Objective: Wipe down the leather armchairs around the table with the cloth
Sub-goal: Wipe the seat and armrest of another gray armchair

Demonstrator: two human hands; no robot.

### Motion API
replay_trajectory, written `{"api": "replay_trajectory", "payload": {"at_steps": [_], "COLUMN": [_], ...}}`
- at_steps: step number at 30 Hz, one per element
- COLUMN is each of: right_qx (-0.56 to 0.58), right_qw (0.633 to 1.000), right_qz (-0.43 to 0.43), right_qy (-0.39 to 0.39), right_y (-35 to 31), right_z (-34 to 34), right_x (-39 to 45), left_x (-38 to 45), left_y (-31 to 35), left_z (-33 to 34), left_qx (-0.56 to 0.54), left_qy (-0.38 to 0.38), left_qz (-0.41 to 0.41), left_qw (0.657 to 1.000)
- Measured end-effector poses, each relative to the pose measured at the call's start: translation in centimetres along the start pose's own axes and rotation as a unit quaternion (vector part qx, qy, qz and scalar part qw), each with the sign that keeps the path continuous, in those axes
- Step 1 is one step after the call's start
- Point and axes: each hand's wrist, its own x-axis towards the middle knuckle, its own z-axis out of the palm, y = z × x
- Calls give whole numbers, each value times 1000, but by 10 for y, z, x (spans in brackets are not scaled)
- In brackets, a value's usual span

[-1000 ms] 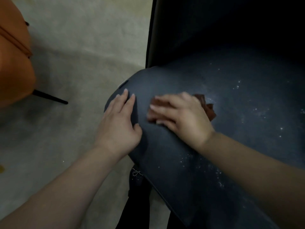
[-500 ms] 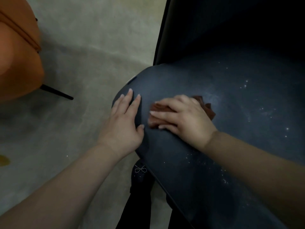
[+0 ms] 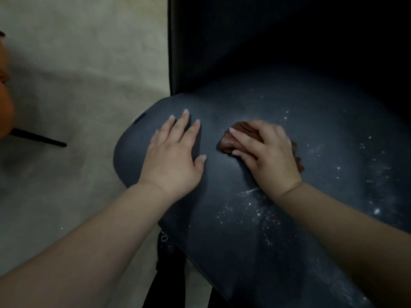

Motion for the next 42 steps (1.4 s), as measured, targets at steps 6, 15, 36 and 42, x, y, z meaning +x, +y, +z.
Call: {"api": "replay_trajectory", "payload": {"at_steps": [6,15,36,42], "right_qx": [0,13,10,-53], "right_qw": [998,965,1000,971], "right_qz": [51,239,15,226], "right_qy": [38,111,-2,61], "right_y": [14,66,52,58], "right_z": [-4,-21,-19,-2], "right_x": [-9,43,31,111], "left_x": [29,32,31,30], "left_y": [22,33,34,32], "left_z": [0,8,6,12], "left_qx": [15,2,13,36], "left_qy": [-6,-1,-16,-20], "left_qz": [23,6,-3,2], "left_qw": [1000,1000,1000,999]}}
